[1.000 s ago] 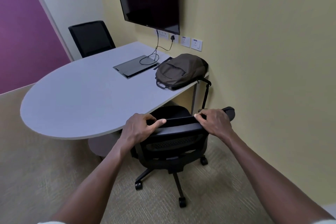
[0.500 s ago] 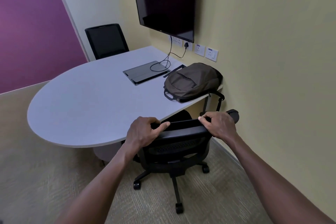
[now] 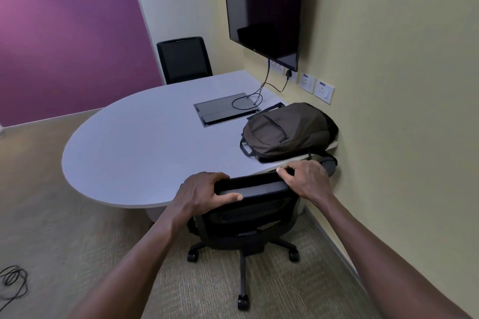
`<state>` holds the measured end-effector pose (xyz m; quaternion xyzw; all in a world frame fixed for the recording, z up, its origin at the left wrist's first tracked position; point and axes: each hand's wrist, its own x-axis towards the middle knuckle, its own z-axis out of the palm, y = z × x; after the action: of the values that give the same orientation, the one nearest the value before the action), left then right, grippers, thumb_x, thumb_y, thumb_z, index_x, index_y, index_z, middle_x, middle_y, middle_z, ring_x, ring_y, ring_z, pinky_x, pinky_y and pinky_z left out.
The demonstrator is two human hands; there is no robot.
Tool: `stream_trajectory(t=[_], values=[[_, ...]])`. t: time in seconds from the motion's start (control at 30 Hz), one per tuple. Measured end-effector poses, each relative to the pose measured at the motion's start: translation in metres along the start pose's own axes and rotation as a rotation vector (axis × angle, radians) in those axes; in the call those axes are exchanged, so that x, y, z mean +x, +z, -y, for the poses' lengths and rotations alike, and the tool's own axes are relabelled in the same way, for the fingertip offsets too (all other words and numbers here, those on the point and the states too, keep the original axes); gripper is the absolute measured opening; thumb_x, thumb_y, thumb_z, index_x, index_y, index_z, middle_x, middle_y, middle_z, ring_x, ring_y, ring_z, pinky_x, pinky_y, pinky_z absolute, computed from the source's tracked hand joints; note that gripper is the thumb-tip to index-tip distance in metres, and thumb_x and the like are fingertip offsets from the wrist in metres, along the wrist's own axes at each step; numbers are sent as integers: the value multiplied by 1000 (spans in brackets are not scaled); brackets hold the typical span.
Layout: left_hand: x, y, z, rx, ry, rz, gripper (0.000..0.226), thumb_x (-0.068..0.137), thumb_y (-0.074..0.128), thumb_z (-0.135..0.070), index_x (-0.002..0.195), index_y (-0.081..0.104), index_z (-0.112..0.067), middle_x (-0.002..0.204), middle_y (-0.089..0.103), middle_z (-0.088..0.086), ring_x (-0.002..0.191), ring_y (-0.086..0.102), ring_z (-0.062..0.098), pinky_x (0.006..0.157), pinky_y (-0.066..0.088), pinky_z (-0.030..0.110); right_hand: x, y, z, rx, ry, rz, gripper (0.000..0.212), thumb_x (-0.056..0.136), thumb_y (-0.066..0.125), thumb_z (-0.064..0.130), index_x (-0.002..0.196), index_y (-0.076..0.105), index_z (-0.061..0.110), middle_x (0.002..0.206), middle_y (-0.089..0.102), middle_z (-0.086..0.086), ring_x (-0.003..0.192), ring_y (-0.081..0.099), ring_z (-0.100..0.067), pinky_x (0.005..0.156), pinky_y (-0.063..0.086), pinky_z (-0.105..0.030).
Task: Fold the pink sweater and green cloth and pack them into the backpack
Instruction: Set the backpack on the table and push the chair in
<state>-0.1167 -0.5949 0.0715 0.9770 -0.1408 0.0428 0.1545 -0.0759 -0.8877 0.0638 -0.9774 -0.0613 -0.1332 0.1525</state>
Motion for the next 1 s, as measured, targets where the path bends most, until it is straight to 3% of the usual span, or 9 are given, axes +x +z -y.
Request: stream_trajectory(t=[0.27,0.37,0.53,1.0], values=[[18,14,-44,165,-78,20,81,78,32,-86,133,52,-31,111,69,-5,102,61,21,83,45,38,31,-5,-31,16,-64,35,38,91,50,53,87,76,26,81,73,-2,83,65,-24,79,43,-34],[23,16,-52,165,-89,16,86,75,28,-92,129,54,-30,105,70,-4,96,61,20,82,49,39,38,-3,-42,35,-71,36,38,90,49,55,90,76,28,83,74,0,84,66,-23,82,44,-34],[30,16,-54,155,-104,-11,96,67,27,-100,126,58,-30,97,70,-4,89,63,19,78,53,39,47,1,-49,47,-92,38,42,89,47,60,93,76,31,83,74,1,85,66,-21,83,44,-33],[67,16,-40,151,-159,-88,94,63,29,-102,119,63,-34,94,72,-7,89,66,19,72,54,35,93,14,-52,5,-130,72,44,90,45,64,97,75,33,91,75,3,88,66,-19,88,42,-34]])
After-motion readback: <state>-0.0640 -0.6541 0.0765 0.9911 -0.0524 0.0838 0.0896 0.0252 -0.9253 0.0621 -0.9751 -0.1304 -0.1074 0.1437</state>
